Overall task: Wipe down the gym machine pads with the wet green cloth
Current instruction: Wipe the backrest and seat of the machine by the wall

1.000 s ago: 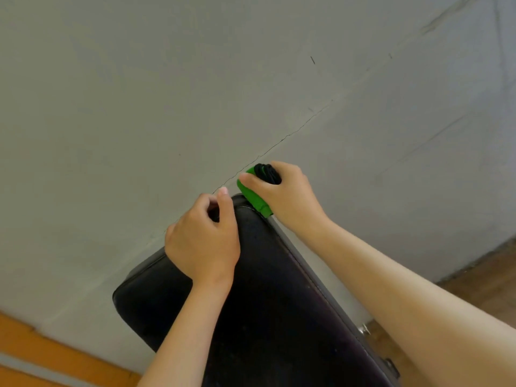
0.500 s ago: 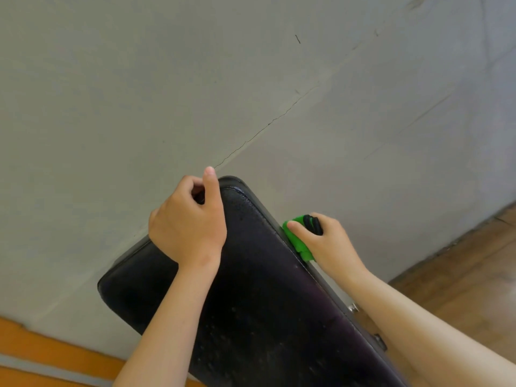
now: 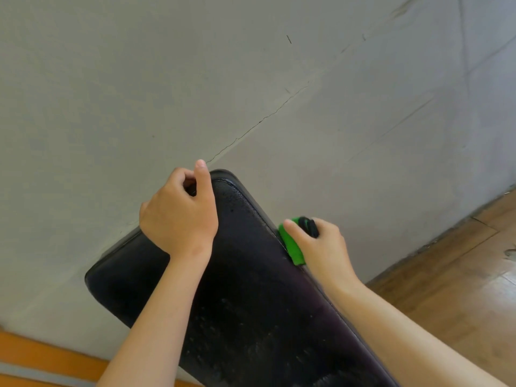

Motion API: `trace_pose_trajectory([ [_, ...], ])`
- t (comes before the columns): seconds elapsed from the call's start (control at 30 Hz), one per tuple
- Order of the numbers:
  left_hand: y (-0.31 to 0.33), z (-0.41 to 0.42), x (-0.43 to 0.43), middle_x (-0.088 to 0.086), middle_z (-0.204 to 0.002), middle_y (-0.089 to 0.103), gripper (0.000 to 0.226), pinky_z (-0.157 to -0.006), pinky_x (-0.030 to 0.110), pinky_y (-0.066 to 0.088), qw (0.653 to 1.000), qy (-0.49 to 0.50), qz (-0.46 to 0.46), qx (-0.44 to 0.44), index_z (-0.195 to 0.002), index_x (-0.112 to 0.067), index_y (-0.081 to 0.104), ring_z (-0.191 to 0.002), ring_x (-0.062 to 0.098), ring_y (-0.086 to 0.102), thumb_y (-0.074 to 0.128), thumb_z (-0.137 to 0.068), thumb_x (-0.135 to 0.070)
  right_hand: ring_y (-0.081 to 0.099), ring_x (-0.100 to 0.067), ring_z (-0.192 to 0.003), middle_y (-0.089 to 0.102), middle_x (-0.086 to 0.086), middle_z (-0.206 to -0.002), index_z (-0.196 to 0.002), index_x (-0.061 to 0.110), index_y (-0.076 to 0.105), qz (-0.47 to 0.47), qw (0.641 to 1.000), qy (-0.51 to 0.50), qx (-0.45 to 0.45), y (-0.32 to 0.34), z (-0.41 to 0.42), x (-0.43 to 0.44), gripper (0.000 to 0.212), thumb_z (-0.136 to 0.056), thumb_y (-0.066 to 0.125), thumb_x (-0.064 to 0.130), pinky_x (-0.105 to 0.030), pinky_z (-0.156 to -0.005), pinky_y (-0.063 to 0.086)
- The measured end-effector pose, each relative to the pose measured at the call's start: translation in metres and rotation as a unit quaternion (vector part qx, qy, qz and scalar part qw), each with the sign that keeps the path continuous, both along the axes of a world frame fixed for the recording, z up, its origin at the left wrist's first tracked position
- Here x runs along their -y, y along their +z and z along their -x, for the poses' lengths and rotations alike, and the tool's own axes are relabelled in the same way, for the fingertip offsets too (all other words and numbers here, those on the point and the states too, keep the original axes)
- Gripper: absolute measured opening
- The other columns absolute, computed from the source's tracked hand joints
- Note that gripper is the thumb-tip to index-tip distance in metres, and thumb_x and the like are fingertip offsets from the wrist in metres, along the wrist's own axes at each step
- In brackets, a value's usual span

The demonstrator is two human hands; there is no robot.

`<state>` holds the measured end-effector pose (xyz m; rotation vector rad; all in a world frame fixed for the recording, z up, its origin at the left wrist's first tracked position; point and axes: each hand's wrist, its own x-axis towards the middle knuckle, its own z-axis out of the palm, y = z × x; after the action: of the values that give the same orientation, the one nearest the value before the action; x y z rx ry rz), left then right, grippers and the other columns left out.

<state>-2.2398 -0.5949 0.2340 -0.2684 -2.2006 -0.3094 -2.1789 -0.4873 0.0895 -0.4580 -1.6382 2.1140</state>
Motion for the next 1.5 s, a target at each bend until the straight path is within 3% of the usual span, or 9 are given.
trace_pose_trajectory([
  [0.23,0.000,0.000,-0.001,-0.014,-0.051,0.033,0.049,-0.063,0.029,0.030,1.000,-0.001,-0.003,0.005,-0.065,-0.024,0.044,-0.046,0.005,0.030,0.023,-0.094,-0.058,0.046,-0.001,-0.050,0.054,0.003,-0.061,-0.070,0.013,0.055,-0.018,0.998,-0.004,-0.059,0.026,0.001,-0.001,0.032,-0.090,0.067,0.036,-0.016,-0.047,0.036],
  [0.4,0.001,0.000,-0.001,-0.014,-0.052,0.035,0.049,-0.063,0.029,0.029,1.000,0.005,-0.003,0.008,-0.068,-0.024,0.048,-0.047,0.004,0.031,0.025,-0.095,-0.057,0.062,-0.017,-0.064,0.067,-0.006,-0.072,-0.080,0.013,0.063,-0.007,0.999,0.033,-0.003,-0.013,-0.011,-0.001,0.026,-0.090,0.065,0.037,-0.031,-0.059,0.051],
  [0.67,0.001,-0.001,-0.002,-0.009,-0.061,0.048,0.047,-0.065,0.029,0.031,1.000,-0.001,-0.013,0.010,-0.072,-0.026,0.050,-0.049,0.003,0.033,0.025,-0.094,-0.058,0.062,-0.012,-0.063,0.066,-0.001,-0.072,-0.081,0.016,0.062,-0.031,0.995,0.042,0.084,-0.066,-0.029,0.000,0.022,-0.089,0.064,0.037,-0.020,-0.054,0.047],
  [0.87,0.002,-0.003,-0.003,-0.009,-0.066,0.052,0.043,-0.066,0.029,0.033,1.000,-0.007,-0.012,0.012,-0.075,-0.028,0.051,-0.050,0.004,0.034,0.027,-0.094,-0.058,0.053,-0.014,-0.057,0.061,-0.004,-0.064,-0.077,0.008,0.062,-0.003,0.988,0.044,0.151,-0.088,-0.036,0.002,0.035,-0.091,0.061,0.040,-0.031,-0.057,0.039],
  [1.13,0.001,-0.002,-0.001,-0.010,-0.063,0.050,0.041,-0.068,0.028,0.029,1.000,-0.002,-0.012,0.013,-0.075,-0.028,0.051,-0.050,0.001,0.033,0.031,-0.096,-0.057,0.050,0.000,-0.041,0.055,0.009,-0.042,-0.059,0.016,0.057,-0.031,0.998,0.046,0.029,0.006,-0.001,-0.008,0.039,-0.095,0.061,0.031,-0.014,-0.050,0.038],
  [1.23,0.000,-0.002,-0.001,-0.012,-0.061,0.047,0.039,-0.069,0.029,0.028,1.000,-0.001,-0.012,0.013,-0.075,-0.028,0.051,-0.050,0.001,0.032,0.033,-0.096,-0.055,0.055,-0.007,-0.048,0.058,0.005,-0.049,-0.067,0.009,0.064,-0.015,0.999,0.051,-0.006,0.031,0.018,-0.010,0.035,-0.094,0.062,0.031,-0.023,-0.059,0.046],
  [1.27,0.000,-0.002,-0.001,-0.012,-0.062,0.048,0.038,-0.069,0.028,0.028,1.000,-0.002,-0.013,0.014,-0.075,-0.028,0.051,-0.050,0.001,0.032,0.033,-0.097,-0.054,0.055,-0.010,-0.051,0.059,0.003,-0.054,-0.074,0.004,0.065,-0.013,0.998,0.055,-0.008,0.033,0.023,-0.011,0.034,-0.094,0.063,0.033,-0.028,-0.061,0.048],
  [1.33,0.001,-0.002,-0.001,-0.011,-0.065,0.050,0.035,-0.071,0.028,0.028,1.000,-0.004,-0.013,0.015,-0.076,-0.028,0.051,-0.051,0.001,0.032,0.035,-0.097,-0.051,0.055,-0.007,-0.051,0.059,0.002,-0.061,-0.081,0.004,0.063,-0.018,0.997,0.071,0.001,0.029,0.025,-0.013,0.033,-0.094,0.062,0.034,-0.022,-0.055,0.047],
  [1.5,0.000,-0.002,-0.001,-0.009,-0.068,0.050,0.033,-0.071,0.029,0.028,1.000,-0.001,-0.012,0.011,-0.078,-0.027,0.051,-0.051,0.003,0.030,0.036,-0.097,-0.049,0.051,0.005,-0.038,0.056,0.007,-0.054,-0.071,0.015,0.055,-0.029,0.994,0.092,0.051,-0.009,0.010,-0.015,0.029,-0.096,0.060,0.028,-0.009,-0.042,0.038],
])
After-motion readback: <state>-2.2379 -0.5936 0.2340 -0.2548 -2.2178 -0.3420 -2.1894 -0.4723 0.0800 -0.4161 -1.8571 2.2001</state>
